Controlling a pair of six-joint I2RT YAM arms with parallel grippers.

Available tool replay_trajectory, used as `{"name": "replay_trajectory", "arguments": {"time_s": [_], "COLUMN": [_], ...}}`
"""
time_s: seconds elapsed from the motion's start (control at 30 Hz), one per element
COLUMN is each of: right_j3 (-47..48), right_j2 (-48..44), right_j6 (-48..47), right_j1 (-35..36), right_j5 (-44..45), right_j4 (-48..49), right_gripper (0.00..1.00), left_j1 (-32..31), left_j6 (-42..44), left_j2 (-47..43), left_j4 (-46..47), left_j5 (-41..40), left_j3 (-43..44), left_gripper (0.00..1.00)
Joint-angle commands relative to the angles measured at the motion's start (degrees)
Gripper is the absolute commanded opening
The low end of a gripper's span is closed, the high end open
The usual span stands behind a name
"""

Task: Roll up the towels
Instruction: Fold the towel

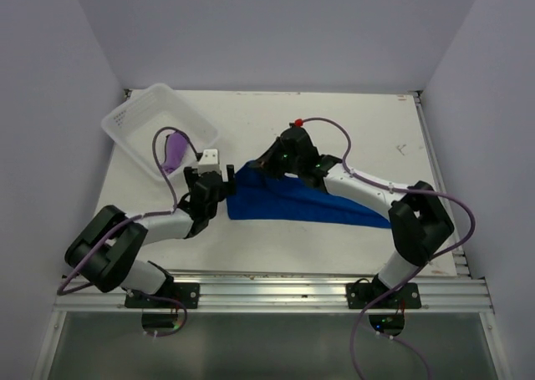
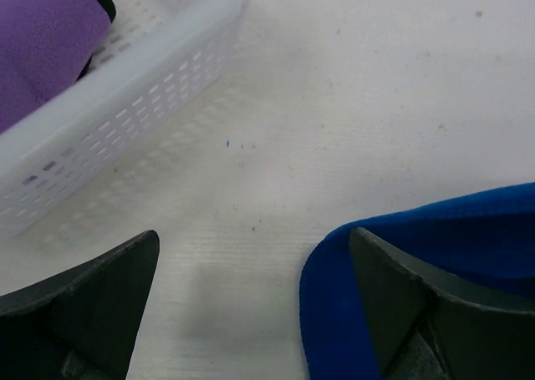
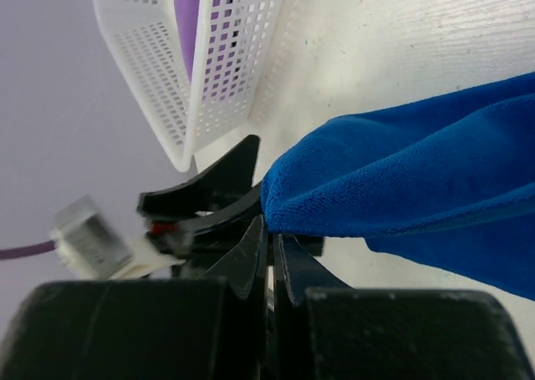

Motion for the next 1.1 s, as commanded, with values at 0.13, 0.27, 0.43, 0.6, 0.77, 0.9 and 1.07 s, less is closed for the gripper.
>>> {"name": "replay_trajectory", "arguments": {"time_s": [0.13, 0.27, 0.43, 0.6, 0.77, 0.9, 1.07], "right_j3": [-0.49, -1.2, -2.6, -4.01, -5.15, -4.98, -3.92], "right_j2": [2.14, 2.49, 2.67, 3.89, 5.74, 7.24, 10.04], "right_j6": [1.03, 1.55, 2.25, 2.78, 3.75, 4.01, 4.36], "right_j1": [2.22, 4.42, 6.44, 8.9, 10.75, 11.89, 12.95], "right_j5": [-0.46, 0.07, 1.3, 2.09, 2.0, 2.09, 1.57], "right_j4": [2.95, 2.6, 2.42, 2.59, 3.47, 3.74, 4.61], "right_gripper": [0.0, 0.0, 0.0, 0.0, 0.0, 0.0, 0.0], "left_j1": [1.22, 1.22, 1.22, 1.31, 1.22, 1.22, 1.22], "left_j6": [-5.93, -6.29, -6.2, -5.93, -5.93, -6.02, -6.11], "left_j2": [-17.35, -23.24, -27.11, -29.4, -30.46, -30.98, -31.95], "left_j4": [-5.55, -10.37, -13.2, -14.7, -15.4, -15.76, -16.28], "left_j5": [5.37, 5.81, 6.43, 6.6, 7.48, 8.18, 9.5], "left_j3": [0.06, 1.38, 1.91, 1.38, 0.94, 0.59, 0.59], "left_gripper": [0.99, 0.99, 0.99, 0.99, 0.99, 0.99, 0.99]}}
